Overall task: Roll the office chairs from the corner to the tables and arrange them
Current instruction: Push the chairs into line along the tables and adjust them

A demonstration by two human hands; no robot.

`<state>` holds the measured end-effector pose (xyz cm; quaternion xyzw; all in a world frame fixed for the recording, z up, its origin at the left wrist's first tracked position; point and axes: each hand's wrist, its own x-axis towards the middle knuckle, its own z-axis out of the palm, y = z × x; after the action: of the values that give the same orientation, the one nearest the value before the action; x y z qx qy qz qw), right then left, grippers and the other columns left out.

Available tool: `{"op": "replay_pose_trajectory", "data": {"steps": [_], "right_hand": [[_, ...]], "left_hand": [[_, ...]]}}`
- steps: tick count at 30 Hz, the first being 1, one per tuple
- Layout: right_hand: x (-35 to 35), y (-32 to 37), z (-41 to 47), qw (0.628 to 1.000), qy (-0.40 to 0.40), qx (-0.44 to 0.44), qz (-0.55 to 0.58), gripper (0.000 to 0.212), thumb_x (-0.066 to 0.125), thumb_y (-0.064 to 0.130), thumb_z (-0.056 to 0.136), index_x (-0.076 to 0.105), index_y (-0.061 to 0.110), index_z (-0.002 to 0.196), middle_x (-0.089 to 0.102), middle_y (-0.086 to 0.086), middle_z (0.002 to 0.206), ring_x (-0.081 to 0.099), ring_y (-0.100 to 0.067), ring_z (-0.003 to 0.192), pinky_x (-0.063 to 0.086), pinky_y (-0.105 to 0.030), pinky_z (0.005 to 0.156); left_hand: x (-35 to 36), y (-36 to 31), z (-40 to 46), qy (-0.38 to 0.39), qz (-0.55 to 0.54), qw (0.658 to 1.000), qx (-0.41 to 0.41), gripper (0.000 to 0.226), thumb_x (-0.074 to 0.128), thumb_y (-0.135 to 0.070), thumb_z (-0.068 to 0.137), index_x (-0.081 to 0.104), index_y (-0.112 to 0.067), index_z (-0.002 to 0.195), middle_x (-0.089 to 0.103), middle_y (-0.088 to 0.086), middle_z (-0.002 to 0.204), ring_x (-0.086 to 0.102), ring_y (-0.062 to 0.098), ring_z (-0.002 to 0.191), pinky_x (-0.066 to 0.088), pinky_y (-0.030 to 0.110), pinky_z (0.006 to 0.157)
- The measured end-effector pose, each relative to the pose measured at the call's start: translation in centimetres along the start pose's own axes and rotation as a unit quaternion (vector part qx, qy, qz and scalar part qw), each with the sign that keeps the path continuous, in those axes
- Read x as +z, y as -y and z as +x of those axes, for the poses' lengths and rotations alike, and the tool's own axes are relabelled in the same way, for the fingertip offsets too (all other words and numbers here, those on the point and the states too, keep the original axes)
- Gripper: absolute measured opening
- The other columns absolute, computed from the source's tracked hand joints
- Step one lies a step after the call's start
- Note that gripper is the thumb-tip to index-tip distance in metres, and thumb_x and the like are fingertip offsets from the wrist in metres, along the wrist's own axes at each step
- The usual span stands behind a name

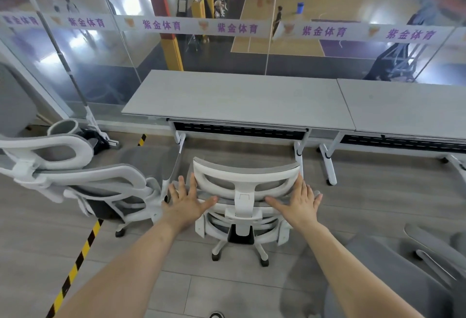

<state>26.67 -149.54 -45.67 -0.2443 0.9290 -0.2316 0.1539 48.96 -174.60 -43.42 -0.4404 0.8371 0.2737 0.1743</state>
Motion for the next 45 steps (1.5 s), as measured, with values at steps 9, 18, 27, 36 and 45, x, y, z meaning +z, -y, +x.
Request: {"op": "replay_pose_trajectory", "data": {"steps": [9, 18, 27, 36, 45], "right_hand": [[0.4, 1.4, 3.1, 1.0, 0.001, 0.009, -0.005, 0.138, 0.047, 0.101, 0.065, -0.014, 0.025, 0.163, 0.006, -0.003, 0.173, 0.004, -0.027, 0.16, -0.009, -0.061, 0.125], [0.8, 1.6, 3.4, 1.0, -0.002, 0.013, -0.009, 0.137, 0.045, 0.102, 0.066, -0.013, 0.025, 0.163, 0.005, -0.003, 0.173, 0.001, -0.028, 0.16, -0.008, -0.061, 0.125], [-0.1, 1.9, 2.7, 1.0, 0.005, 0.018, -0.011, 0.123, 0.044, 0.094, 0.079, -0.013, 0.024, 0.164, -0.006, -0.011, 0.173, -0.013, -0.03, 0.159, -0.01, -0.049, 0.126], [-1.5, -0.7, -3.2, 0.995, 0.038, -0.062, -0.066, 0.064, 0.046, 0.051, 0.103, 0.032, 0.019, 0.156, 0.016, -0.017, 0.166, 0.001, -0.036, 0.158, 0.014, -0.052, 0.127], [-4.5, -3.4, -13.7, 0.993, 0.052, -0.074, -0.07, 0.045, 0.05, 0.044, 0.1, 0.054, 0.025, 0.141, 0.052, -0.004, 0.148, 0.045, -0.03, 0.138, 0.043, -0.047, 0.105]], "left_hand": [[-2.3, -0.7, 2.6, 0.012, 0.013, 1.0, 0.001, 0.121, 0.025, -0.106, 0.067, -0.037, -0.044, 0.15, -0.037, 0.001, 0.166, -0.033, 0.035, 0.152, -0.003, 0.072, 0.119], [-2.6, -0.7, 3.3, 0.014, 0.023, 1.0, 0.006, 0.12, 0.027, -0.104, 0.07, -0.038, -0.043, 0.15, -0.039, 0.001, 0.164, -0.034, 0.036, 0.151, -0.003, 0.073, 0.118], [-1.7, -1.7, 1.7, -0.021, 0.084, 0.996, 0.01, 0.096, 0.008, -0.089, 0.088, -0.033, -0.035, 0.156, -0.036, 0.009, 0.165, -0.03, 0.04, 0.152, -0.01, 0.069, 0.121], [1.5, -3.3, -5.9, -0.011, 0.091, 0.995, 0.034, 0.072, 0.013, -0.069, 0.103, -0.009, -0.038, 0.164, -0.022, 0.0, 0.171, -0.016, 0.034, 0.158, -0.003, 0.064, 0.124], [6.1, -4.1, -15.9, -0.114, 0.083, 0.985, 0.098, 0.053, 0.027, -0.048, 0.108, 0.034, -0.028, 0.156, 0.038, -0.001, 0.16, 0.04, 0.03, 0.142, 0.039, 0.052, 0.108]]}}
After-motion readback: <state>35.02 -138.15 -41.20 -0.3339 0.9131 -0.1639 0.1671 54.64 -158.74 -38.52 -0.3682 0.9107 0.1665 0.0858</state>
